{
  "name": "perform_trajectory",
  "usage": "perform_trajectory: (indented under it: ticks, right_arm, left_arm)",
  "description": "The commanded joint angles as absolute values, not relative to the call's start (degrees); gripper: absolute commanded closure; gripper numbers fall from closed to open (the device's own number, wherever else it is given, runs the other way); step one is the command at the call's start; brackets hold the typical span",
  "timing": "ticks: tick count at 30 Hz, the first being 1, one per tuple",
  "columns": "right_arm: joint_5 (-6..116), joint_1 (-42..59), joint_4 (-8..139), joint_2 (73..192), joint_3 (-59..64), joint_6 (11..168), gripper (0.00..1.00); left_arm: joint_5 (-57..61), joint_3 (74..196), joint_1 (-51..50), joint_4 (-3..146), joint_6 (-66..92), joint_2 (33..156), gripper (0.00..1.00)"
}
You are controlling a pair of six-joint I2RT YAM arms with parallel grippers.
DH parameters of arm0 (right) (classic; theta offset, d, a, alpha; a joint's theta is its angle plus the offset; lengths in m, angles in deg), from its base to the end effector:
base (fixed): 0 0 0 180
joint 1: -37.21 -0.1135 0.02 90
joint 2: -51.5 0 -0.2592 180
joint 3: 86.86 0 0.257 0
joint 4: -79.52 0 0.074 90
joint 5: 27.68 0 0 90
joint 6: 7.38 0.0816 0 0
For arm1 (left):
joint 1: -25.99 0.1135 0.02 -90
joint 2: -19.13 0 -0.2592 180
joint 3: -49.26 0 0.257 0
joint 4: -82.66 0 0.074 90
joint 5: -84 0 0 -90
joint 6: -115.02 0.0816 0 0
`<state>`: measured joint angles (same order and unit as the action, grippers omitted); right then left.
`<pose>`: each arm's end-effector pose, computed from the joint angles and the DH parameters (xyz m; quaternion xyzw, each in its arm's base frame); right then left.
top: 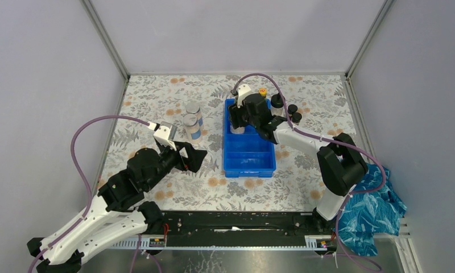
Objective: Organize the condiment bottles
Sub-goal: Place the bottle in the storage box.
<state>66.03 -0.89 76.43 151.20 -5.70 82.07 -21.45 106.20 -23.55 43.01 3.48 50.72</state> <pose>0.3588 0.2746 0.2300 -0.2564 0.7862 0.1554 0.5403 0.1329 -0.1224 0.3216 0.1093 0.7792 -0.2671 0.5565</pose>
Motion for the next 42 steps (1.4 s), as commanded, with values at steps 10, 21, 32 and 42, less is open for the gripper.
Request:
perform_trajectory:
  ticks: [10,21,32,42]
  right_arm:
    - [65.34,-0.49,83.87,151.58,-5.4,83.84,1.0]
    - [65.86,-0.55,84.34,152.35,-6.27,83.93,1.0]
    - [66.18,-0.4,84.6,152.78,-7.0,83.88,1.0]
    - [66.74,-0.42,84.77,153.08,-7.34,83.87,1.0]
  left_arm:
    - [-21.02,105.04,-23.87,45.39,4.47,50.08,0.02]
    - [-20.95,104.77,-23.9,45.08,4.54,49.55,0.01]
    - [-21.02,104.42,-23.91,44.92,4.55,49.05,0.01]
    - [-21.01,104.33,-23.89,44.91,4.54,48.9,0.01]
